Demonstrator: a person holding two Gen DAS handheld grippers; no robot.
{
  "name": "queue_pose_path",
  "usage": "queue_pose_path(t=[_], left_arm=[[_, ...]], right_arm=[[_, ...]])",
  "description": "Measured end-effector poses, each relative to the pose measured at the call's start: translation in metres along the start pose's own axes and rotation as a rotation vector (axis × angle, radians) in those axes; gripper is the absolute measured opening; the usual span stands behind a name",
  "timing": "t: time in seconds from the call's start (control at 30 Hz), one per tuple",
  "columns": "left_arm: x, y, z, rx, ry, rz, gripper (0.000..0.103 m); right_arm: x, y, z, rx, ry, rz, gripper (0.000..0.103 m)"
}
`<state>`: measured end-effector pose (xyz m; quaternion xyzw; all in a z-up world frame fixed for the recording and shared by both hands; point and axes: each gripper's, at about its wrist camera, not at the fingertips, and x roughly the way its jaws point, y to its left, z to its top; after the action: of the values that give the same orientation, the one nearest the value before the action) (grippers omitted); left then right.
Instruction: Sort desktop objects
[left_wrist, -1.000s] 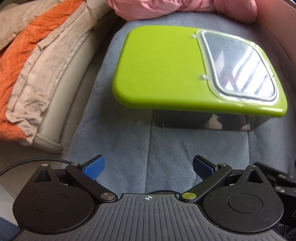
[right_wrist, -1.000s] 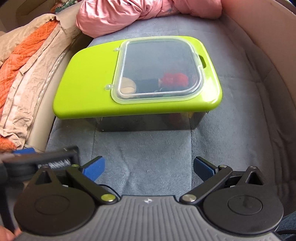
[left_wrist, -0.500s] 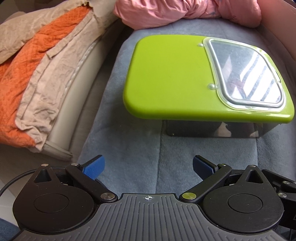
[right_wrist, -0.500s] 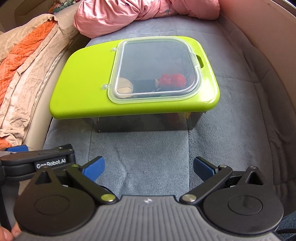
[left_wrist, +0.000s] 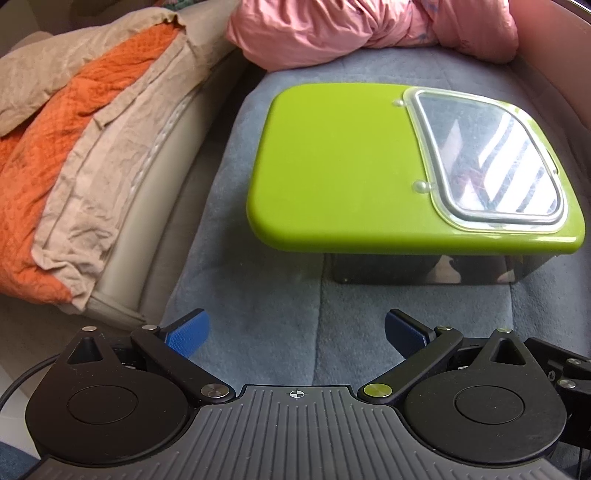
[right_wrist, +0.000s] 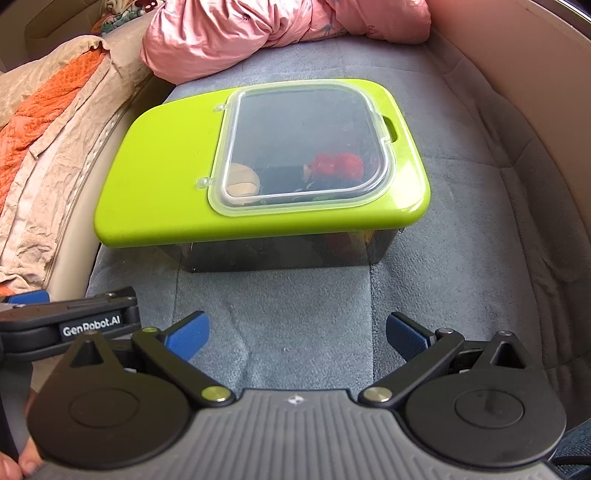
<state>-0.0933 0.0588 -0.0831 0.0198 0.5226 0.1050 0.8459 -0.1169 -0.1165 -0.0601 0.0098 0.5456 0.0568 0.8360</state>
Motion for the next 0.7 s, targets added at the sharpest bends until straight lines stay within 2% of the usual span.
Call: queue_pose_path(t=[0.33,0.7], left_arm=[[-0.0013,-0.0003,0.0007,-0.007,-0.005,-0.007,0.103],[-0.0035,-0.004,0.0014,-0.003,-0.019,-0.048,0.103]], right_arm=[[0.0009,-0.0007,0.0005,0.011,0.003,-0.003,0.103],[0.0025,-0.0008,-0.0001,0.014,0.006,-0.019,0.103]])
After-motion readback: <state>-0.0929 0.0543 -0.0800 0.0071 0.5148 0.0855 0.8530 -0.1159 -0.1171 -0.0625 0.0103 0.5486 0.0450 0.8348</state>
